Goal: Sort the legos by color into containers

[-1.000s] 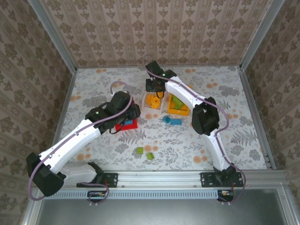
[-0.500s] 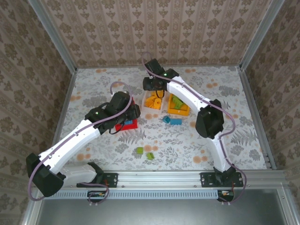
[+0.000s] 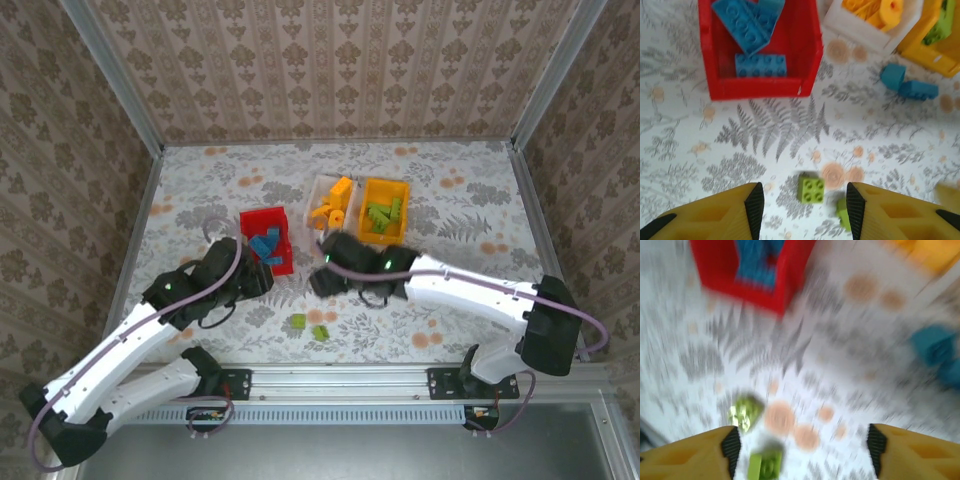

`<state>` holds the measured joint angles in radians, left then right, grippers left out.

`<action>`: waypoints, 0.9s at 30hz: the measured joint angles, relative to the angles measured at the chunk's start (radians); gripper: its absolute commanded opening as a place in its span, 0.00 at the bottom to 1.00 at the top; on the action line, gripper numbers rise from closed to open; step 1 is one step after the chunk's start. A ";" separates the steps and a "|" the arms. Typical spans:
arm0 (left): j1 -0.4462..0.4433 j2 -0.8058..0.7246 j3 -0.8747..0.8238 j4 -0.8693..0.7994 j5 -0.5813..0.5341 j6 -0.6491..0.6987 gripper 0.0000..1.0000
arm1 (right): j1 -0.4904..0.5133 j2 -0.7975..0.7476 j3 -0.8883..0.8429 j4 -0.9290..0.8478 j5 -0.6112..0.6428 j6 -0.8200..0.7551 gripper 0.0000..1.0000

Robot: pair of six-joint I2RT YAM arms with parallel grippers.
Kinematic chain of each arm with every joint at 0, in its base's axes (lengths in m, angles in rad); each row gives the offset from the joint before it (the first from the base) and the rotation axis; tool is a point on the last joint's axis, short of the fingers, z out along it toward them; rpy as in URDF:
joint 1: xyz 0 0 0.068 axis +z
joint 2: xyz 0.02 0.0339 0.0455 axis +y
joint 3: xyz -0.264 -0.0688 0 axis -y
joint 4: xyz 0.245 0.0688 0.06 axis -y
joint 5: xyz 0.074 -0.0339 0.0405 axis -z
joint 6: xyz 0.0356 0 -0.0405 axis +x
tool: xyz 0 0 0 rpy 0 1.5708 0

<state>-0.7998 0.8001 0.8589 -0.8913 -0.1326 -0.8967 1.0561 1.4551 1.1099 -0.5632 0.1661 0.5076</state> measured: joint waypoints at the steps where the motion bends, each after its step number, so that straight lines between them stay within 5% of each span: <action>1: -0.005 -0.015 -0.018 -0.005 0.004 -0.008 0.50 | 0.047 0.005 -0.035 -0.001 0.000 0.018 0.79; 5: -0.016 -0.050 -0.082 -0.006 0.019 -0.032 0.50 | 0.180 0.062 -0.083 0.000 -0.015 0.071 0.82; 10: -0.025 -0.074 -0.120 -0.003 0.036 -0.046 0.50 | 0.205 0.157 -0.082 0.029 -0.016 0.122 0.81; 27: -0.026 -0.348 -0.317 -0.061 0.295 -0.148 0.51 | 0.203 0.305 -0.031 0.057 0.002 0.183 0.48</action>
<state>-0.8253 0.4519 0.5423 -0.9520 0.1623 -1.0447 1.2591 1.7603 1.0786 -0.5064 0.1677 0.6907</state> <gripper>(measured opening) 0.505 0.522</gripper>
